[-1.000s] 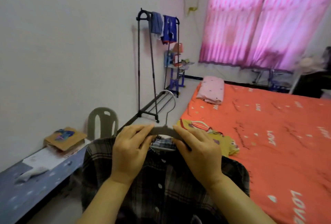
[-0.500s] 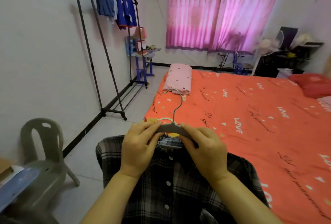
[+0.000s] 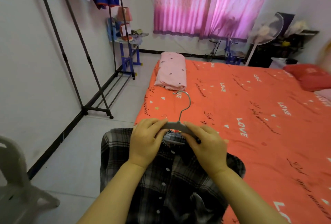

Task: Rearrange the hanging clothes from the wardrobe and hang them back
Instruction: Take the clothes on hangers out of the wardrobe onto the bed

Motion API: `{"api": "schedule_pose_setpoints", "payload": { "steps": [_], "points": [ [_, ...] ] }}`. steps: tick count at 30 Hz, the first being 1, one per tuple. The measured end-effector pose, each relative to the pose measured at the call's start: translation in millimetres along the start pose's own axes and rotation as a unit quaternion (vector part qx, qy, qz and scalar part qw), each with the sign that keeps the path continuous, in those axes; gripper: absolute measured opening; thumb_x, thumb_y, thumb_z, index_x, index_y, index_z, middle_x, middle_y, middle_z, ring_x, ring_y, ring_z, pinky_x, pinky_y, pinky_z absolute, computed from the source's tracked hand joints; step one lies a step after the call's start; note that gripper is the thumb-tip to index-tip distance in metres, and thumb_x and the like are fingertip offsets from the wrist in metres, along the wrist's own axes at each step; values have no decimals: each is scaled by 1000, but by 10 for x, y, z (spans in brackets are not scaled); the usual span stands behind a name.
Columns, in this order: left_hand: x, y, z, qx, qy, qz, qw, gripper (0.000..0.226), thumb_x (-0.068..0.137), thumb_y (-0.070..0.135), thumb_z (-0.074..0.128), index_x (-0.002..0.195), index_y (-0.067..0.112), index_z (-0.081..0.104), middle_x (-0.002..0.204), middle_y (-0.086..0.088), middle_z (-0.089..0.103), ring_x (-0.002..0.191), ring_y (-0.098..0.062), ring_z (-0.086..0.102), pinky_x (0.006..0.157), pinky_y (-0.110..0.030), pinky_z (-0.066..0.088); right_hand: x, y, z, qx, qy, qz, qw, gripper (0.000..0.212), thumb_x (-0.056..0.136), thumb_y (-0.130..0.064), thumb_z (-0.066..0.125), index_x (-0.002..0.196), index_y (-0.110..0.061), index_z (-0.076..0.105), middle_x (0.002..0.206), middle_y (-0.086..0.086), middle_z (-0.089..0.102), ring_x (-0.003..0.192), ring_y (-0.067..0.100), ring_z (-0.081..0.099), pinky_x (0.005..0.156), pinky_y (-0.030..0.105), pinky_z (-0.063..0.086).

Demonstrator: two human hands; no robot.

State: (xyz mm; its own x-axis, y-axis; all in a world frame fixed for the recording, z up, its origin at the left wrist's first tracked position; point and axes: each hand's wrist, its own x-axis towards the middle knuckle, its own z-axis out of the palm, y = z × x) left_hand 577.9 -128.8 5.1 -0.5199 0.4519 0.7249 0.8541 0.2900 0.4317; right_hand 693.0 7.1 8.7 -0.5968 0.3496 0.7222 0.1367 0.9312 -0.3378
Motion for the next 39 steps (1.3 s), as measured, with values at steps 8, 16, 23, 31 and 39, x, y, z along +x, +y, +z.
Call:
{"api": "schedule_pose_setpoints", "payload": {
  "steps": [8,16,23,31,39],
  "points": [
    [425,-586,592,-4,-61,-52,997,29,73,14,69,100,5,71,88,-10,69,79,-31,63,71,-45,53,432,443,719,13,-62,44,997,34,72,-17,81,104,-20,73,72,2,66,65,25,60,46,33,44],
    [780,-1167,1362,24,-120,-129,984,29,73,6,75,102,5,71,92,-11,69,84,-33,62,76,-45,51,798,1115,1545,33,-121,56,991,33,73,-20,80,105,-19,72,70,1,64,63,25,59,45,34,44],
    [703,-1821,2107,97,-242,-217,941,50,88,25,61,135,17,46,134,-2,47,123,-22,40,102,-37,35,871,1926,2669,50,-281,195,938,39,91,-28,59,130,-25,54,106,3,61,102,26,52,74,35,44],
    [30,-2005,2563,148,-402,-307,850,56,94,36,51,144,23,30,150,0,26,136,-20,25,110,-36,27,133,2337,3007,14,-474,237,848,47,94,-27,56,138,-17,44,140,6,43,129,25,37,103,37,37],
    [-19,-1891,2343,182,-395,-320,842,57,92,38,51,143,24,31,146,2,33,132,-18,31,107,-35,32,84,2092,2857,41,-510,168,842,47,95,-31,54,139,-18,43,137,1,44,127,21,39,106,33,36]
  ]
}}
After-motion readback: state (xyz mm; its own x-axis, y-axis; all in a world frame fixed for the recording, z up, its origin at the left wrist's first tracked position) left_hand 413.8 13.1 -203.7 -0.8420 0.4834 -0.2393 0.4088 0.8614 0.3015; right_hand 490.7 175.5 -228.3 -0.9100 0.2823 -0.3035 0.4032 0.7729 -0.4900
